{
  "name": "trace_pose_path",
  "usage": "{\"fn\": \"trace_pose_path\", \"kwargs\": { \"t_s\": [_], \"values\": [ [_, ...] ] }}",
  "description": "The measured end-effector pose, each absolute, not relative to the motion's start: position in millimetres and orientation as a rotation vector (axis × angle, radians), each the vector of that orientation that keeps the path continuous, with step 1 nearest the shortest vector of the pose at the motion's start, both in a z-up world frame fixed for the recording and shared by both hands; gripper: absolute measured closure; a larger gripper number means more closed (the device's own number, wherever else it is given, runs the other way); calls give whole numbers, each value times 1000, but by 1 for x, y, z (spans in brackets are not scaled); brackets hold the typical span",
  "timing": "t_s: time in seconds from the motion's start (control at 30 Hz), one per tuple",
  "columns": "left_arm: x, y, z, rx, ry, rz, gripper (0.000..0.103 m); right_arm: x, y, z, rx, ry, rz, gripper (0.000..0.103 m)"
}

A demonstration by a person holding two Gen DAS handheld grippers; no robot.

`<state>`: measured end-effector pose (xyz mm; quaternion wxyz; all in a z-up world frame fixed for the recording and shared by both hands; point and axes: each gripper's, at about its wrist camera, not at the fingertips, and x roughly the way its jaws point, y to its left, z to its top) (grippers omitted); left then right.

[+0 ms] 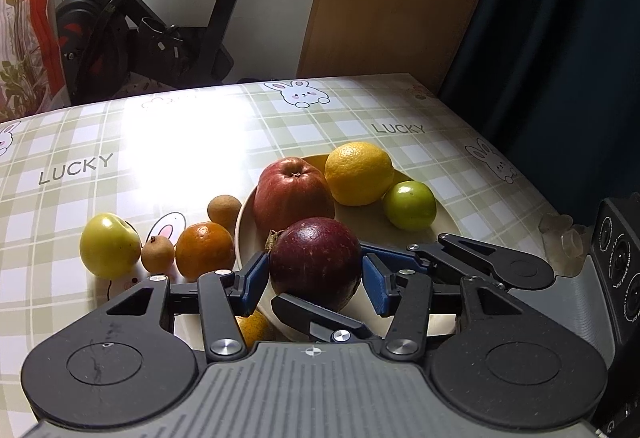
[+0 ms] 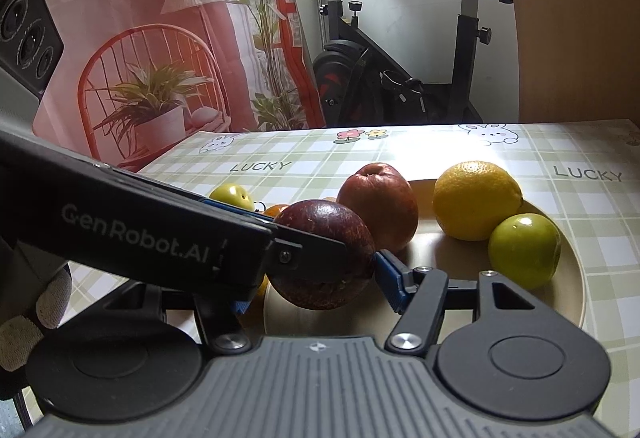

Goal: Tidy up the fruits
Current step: 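Carry the dark red apple with the left tool onto the plate and release, then move the left tool to the navel orange and close on it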

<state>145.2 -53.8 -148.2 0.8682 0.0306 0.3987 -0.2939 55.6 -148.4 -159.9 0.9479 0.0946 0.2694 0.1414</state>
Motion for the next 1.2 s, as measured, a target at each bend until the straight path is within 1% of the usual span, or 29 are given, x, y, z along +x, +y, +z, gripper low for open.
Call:
{"fn": "trace_pose_path", "kwargs": {
  "t_s": [0.43,0.57,0.6,0.7,1.07,1.13,1.2],
  "values": [
    [155,-56,-158,62,853,-592,49,63,-146,-170,211,566,293,40],
    [154,-56,-158,59,848,-584,48,60,-142,-169,191,553,276,39],
    [153,-55,-158,55,844,-579,48,58,-140,-169,182,545,265,37],
    [148,-53,-155,48,820,-562,48,48,-135,-167,143,497,239,36],
    [114,-4,-132,-73,676,-420,47,8,-124,-160,64,331,225,35],
    [107,9,-130,-96,664,-387,47,4,-118,-160,51,331,257,35],
    [104,20,-132,-118,668,-364,47,5,-109,-159,21,345,295,38]
  ]
}}
